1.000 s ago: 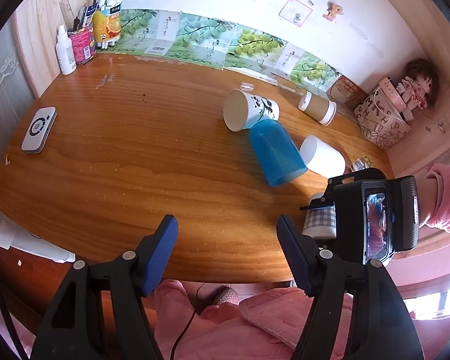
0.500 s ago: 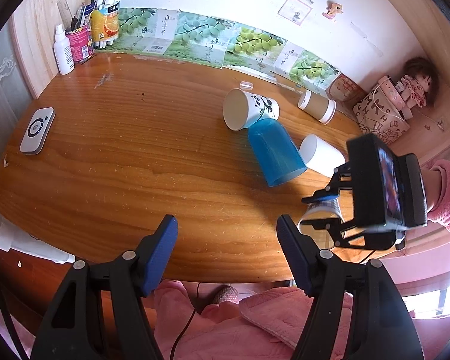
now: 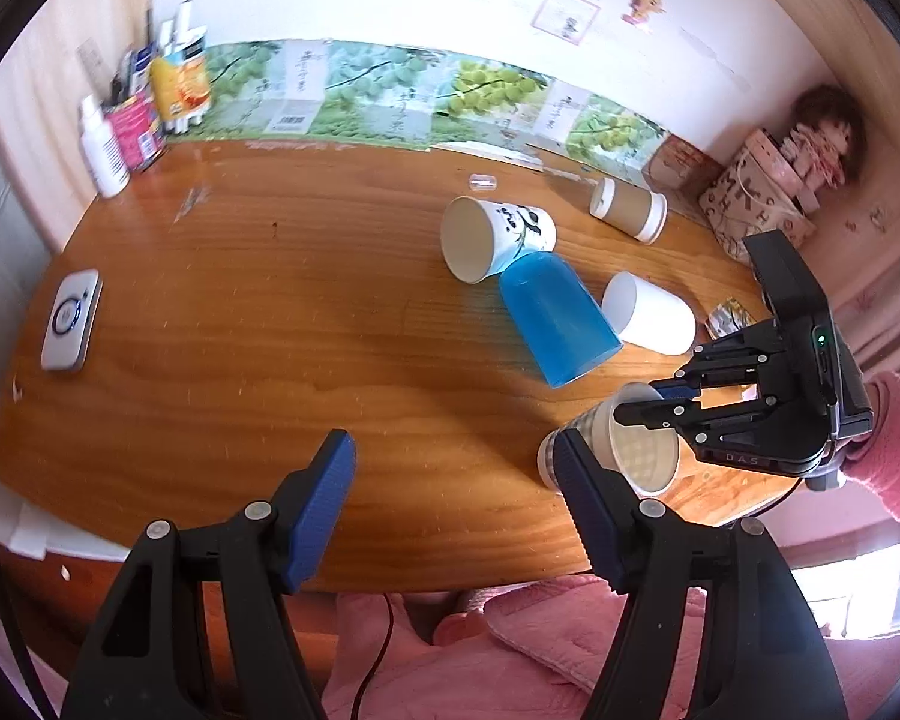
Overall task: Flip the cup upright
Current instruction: 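Set the checkered cup upright on the desk and open the right gripper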
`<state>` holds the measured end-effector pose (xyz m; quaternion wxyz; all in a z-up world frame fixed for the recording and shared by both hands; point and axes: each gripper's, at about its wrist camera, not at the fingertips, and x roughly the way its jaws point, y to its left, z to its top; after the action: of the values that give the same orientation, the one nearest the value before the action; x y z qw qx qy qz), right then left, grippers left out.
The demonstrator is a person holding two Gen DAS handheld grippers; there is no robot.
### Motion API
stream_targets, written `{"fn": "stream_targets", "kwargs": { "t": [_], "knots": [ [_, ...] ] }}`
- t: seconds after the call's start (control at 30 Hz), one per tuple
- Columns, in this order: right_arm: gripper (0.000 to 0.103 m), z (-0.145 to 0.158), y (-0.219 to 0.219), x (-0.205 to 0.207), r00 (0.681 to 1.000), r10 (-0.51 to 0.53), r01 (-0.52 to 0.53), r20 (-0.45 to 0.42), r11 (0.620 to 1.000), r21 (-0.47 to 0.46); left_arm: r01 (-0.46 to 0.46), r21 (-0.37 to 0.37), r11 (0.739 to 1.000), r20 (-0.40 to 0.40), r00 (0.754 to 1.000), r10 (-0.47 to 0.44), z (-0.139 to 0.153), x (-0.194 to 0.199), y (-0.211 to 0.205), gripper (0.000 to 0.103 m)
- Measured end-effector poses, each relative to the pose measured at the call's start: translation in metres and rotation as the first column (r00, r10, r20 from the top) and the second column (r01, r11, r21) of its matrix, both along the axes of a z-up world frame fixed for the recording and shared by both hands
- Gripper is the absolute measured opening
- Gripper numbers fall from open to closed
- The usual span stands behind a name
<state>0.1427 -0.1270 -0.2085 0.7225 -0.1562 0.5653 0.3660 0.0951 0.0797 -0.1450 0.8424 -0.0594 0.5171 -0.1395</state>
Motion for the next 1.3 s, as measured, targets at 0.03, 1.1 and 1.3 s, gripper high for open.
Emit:
{"fn": "stream_targets", "kwargs": {
  "t": [0.03,1.1,1.3],
  "knots": [
    [0.008,-0.001,-0.002,-0.004,0.999,-0.034,0.034,-0.001,0.999,0.014,0.015,0.008,1.0,0.002,1.0,-0.015,0.001,0.003,-0.001,0.072],
    [0.057,0.033,-0.02,-0.018,0.737,-0.673,0.648,0.071,0.732,0.209,0.185,-0.036,0.982,-0.09,0.978,-0.187,-0.007,0.052,0.013,0.072],
    [0.081,0.057,-0.018,-0.045,0.664,-0.738,0.691,0.123,0.668,0.275,0.087,-0.081,0.993,-0.079,0.993,-0.093,0.004,0.043,0.015,0.072]
  ]
}}
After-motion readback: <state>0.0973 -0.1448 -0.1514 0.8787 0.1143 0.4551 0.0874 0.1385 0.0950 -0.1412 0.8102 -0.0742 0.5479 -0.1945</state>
